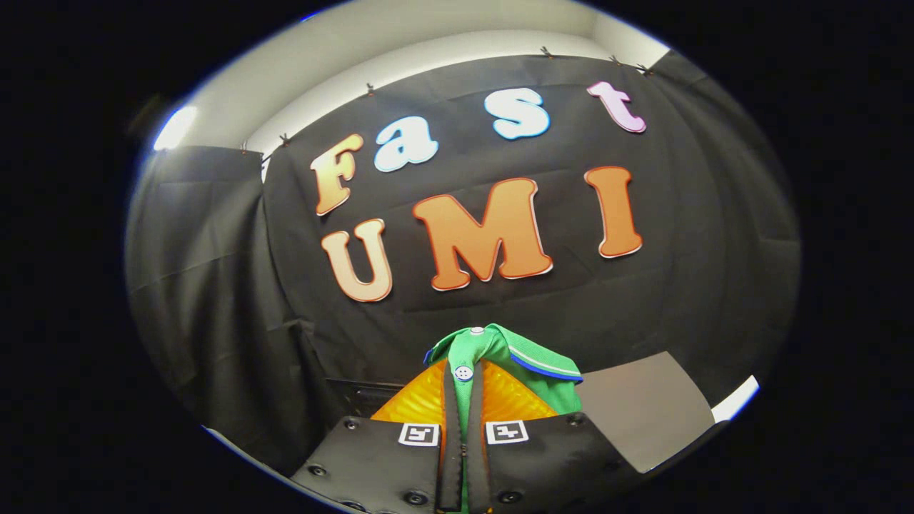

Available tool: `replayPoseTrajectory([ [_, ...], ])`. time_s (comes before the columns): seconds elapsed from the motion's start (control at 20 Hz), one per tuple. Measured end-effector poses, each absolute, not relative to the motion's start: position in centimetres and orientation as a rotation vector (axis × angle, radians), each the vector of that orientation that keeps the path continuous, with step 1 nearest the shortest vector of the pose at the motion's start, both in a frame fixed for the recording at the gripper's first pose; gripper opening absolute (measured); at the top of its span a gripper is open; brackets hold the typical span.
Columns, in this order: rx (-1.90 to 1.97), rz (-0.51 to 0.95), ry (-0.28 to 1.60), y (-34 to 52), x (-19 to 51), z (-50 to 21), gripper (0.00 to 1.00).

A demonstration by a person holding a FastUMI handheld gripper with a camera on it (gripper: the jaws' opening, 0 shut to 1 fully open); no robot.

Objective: Put the clothes into the washing machine and then close the washing machine lid.

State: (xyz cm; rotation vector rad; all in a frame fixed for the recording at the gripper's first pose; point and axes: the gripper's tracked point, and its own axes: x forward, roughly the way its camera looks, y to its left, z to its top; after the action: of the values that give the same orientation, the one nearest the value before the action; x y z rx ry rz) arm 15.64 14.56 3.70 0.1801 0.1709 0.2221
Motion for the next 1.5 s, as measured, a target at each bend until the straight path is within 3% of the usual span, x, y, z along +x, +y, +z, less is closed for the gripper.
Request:
replayPoseTrajectory([
  [0.35, 0.167, 0.32, 0.177, 27.5, 15.6, 4.9, 0.11],
  [0.75, 0.18, 0.337, 0.289, 39.8, 20.6, -4.6, 0.11],
  [1.2, 0.179, 0.302, 0.407, 44.2, 24.0, -14.1, 0.11],
  [1.5, 0.202, 0.262, 0.537, 45.0, 25.9, -24.0, 0.11],
])
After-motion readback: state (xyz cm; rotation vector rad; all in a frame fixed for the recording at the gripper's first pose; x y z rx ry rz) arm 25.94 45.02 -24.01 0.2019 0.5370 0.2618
